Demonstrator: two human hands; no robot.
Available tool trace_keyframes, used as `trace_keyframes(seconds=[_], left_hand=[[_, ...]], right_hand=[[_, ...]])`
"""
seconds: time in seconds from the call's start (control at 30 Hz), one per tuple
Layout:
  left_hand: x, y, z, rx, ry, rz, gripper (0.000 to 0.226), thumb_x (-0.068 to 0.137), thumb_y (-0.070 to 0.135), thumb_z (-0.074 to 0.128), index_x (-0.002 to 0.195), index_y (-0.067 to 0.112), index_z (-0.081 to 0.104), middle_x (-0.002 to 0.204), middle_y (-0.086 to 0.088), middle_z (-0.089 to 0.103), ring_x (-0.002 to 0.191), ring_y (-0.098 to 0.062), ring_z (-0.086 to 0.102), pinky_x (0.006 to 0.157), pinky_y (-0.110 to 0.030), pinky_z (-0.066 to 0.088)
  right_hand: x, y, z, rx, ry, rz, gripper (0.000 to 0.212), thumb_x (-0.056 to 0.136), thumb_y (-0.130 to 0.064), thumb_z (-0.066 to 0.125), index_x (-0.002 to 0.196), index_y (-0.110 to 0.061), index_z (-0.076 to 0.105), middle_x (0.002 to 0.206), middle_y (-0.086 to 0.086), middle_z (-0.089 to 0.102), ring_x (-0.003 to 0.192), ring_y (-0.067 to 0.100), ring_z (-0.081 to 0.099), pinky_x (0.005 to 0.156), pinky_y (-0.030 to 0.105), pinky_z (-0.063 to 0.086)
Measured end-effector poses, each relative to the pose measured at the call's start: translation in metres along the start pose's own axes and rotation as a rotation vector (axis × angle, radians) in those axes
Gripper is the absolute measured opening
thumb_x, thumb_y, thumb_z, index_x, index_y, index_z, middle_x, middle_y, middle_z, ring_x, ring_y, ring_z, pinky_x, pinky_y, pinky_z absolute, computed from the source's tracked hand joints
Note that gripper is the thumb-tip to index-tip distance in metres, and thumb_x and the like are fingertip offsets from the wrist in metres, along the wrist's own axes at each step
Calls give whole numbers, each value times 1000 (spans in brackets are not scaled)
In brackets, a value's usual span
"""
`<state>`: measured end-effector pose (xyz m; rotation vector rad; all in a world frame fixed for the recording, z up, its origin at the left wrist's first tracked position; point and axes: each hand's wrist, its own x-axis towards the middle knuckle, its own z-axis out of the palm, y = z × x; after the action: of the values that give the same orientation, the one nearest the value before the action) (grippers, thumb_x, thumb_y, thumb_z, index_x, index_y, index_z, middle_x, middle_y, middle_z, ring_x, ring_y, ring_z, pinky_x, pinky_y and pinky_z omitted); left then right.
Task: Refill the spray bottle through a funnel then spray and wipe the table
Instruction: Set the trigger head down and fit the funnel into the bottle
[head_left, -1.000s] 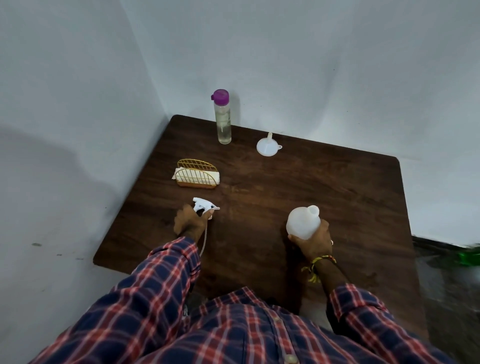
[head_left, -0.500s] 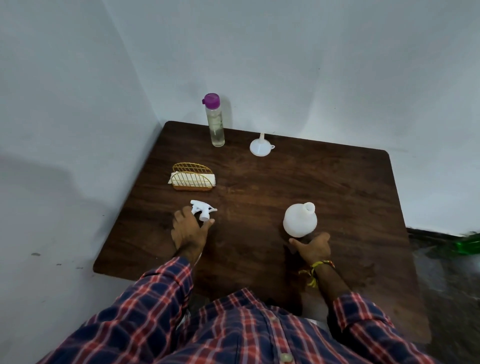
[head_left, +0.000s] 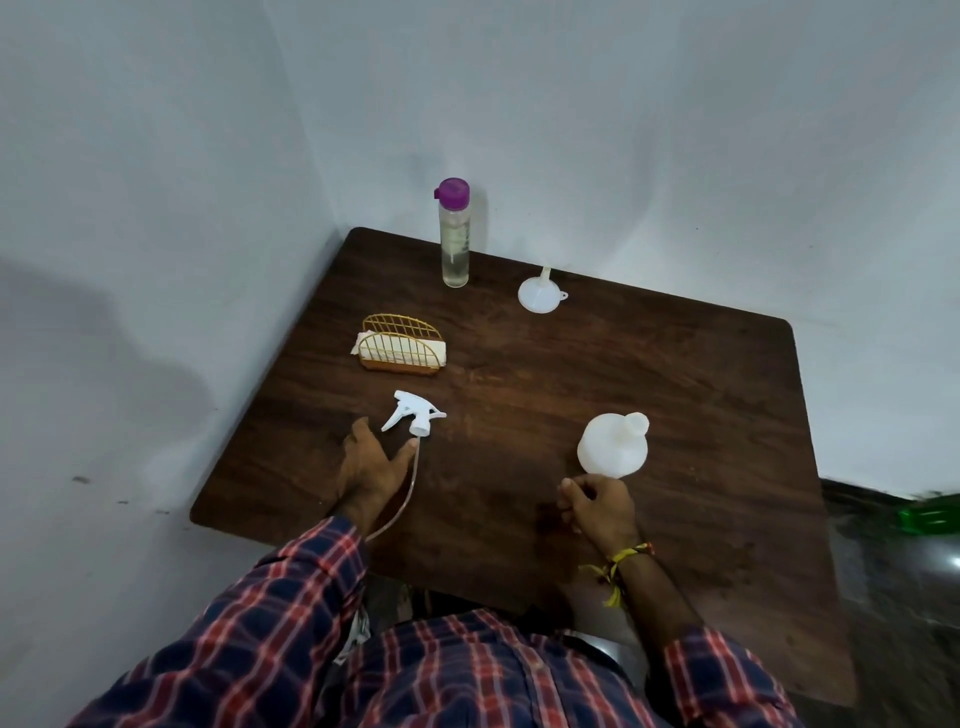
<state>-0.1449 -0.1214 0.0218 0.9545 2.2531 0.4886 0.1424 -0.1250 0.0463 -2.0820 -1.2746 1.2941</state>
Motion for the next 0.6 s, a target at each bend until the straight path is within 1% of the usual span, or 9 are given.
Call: trace_keyframes(seconds=[0.07, 0.13, 0.2, 0.27, 0.3, 0.37, 0.43, 0.53, 0.6], left_hand=[[3, 6, 1, 79, 24, 121, 92, 77, 47, 75, 147, 11, 27, 149, -17, 34, 134, -34, 40, 105, -47, 43], [5, 17, 5, 203, 60, 308, 92, 76, 47, 77, 147, 14, 30, 152, -14, 32, 141, -30, 32, 109, -46, 40], [5, 32, 9, 273, 3, 486, 90, 77, 44, 77, 149, 18, 29, 157, -10, 28, 146, -27, 23, 116, -45, 32], [4, 49, 19, 293, -128, 614, 90, 79, 38, 77, 151, 20, 26, 161, -5, 21, 149, -22, 14, 120, -40, 22], [5, 56, 25, 305, -209, 647, 92, 80, 35, 77, 153, 21, 24, 162, -4, 17, 150, -20, 10, 120, -37, 18], [11, 70, 38, 359, -370, 646, 99, 78, 34, 78, 155, 21, 17, 164, -3, 7, 151, -20, 3, 120, -38, 16], [19, 79, 50, 466, -500, 622, 114, 73, 36, 83, 156, 20, 6, 164, -6, -5, 151, -25, -4, 122, -42, 13], [29, 78, 63, 659, -573, 613, 144, 57, 47, 89, 154, 15, -12, 161, -12, -19, 148, -34, -16, 121, -49, 2], [33, 73, 69, 753, -572, 643, 159, 47, 58, 90, 151, 15, -23, 157, -14, -29, 145, -37, -25, 117, -51, -8]], right_hand=[[-2, -15, 7, 46, 5, -47, 19, 95, -15, 59, 81, -11, 70, 69, 4, 71, 55, 12, 63, 53, 24, 47], [-4, -32, 12, 68, 0, -92, 19, 96, -15, 57, 81, -13, 69, 70, 4, 71, 59, 13, 64, 55, 25, 48], [-3, -50, 17, 65, 6, -130, 18, 96, -15, 56, 84, -15, 69, 73, 2, 71, 67, 13, 67, 62, 27, 53], [2, -69, 18, 51, 35, -186, 15, 95, -16, 58, 86, -19, 70, 78, 1, 73, 77, 17, 69, 73, 33, 57], [7, -79, 18, 39, 50, -214, 13, 94, -17, 59, 88, -20, 70, 82, 1, 73, 81, 18, 70, 78, 35, 57], [19, -100, 15, 2, 84, -255, 11, 92, -18, 62, 96, -17, 72, 92, 2, 74, 91, 19, 68, 86, 34, 53], [32, -120, 12, -42, 126, -271, 17, 91, -19, 63, 105, -14, 71, 102, 4, 73, 99, 19, 66, 91, 31, 50], [59, -145, 11, -91, 177, -271, 25, 89, -22, 65, 113, -14, 68, 109, 6, 71, 106, 21, 64, 94, 29, 47], [82, -154, 14, -125, 190, -267, 32, 89, -23, 65, 119, -13, 66, 118, 9, 67, 114, 24, 60, 101, 34, 46]])
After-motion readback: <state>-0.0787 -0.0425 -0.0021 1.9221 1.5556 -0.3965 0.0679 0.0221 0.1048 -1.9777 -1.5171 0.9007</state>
